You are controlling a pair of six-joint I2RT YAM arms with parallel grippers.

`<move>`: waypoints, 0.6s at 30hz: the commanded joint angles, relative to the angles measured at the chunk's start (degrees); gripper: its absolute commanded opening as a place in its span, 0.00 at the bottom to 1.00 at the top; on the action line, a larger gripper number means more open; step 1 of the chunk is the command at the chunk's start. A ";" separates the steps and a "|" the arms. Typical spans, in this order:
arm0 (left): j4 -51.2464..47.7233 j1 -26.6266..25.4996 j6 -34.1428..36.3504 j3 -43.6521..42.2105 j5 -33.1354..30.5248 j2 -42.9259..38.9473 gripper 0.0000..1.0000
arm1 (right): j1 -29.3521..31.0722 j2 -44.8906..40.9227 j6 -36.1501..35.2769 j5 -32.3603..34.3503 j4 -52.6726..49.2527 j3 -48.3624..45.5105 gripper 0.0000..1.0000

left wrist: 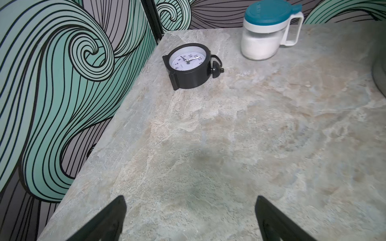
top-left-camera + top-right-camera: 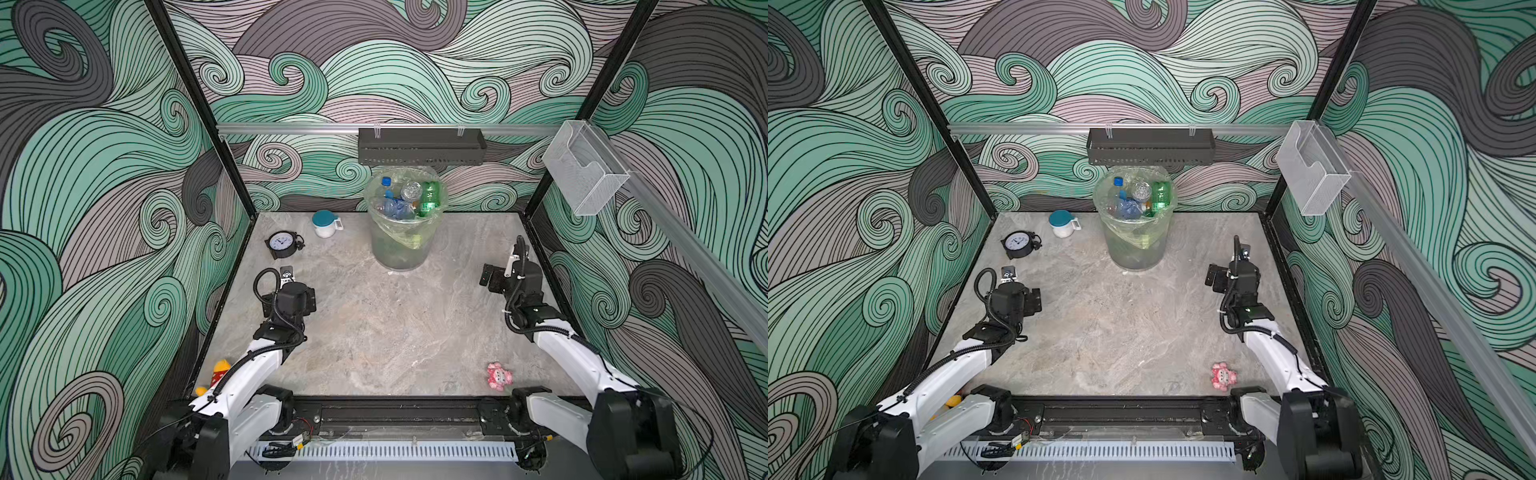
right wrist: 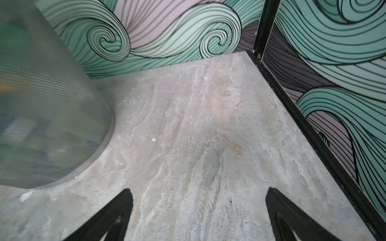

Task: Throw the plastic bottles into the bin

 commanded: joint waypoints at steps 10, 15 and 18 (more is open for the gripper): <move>26.37 3.91 4.34 -2.77 7.21 12.03 0.99 | -0.93 11.06 -5.02 5.33 24.97 -8.11 0.99; 30.21 5.33 7.55 0.14 10.02 18.12 0.99 | -0.94 11.75 -6.30 3.81 25.52 -7.58 0.99; 32.23 5.98 9.37 1.45 11.53 21.59 0.99 | -1.10 11.76 -7.58 1.79 27.13 -8.19 0.99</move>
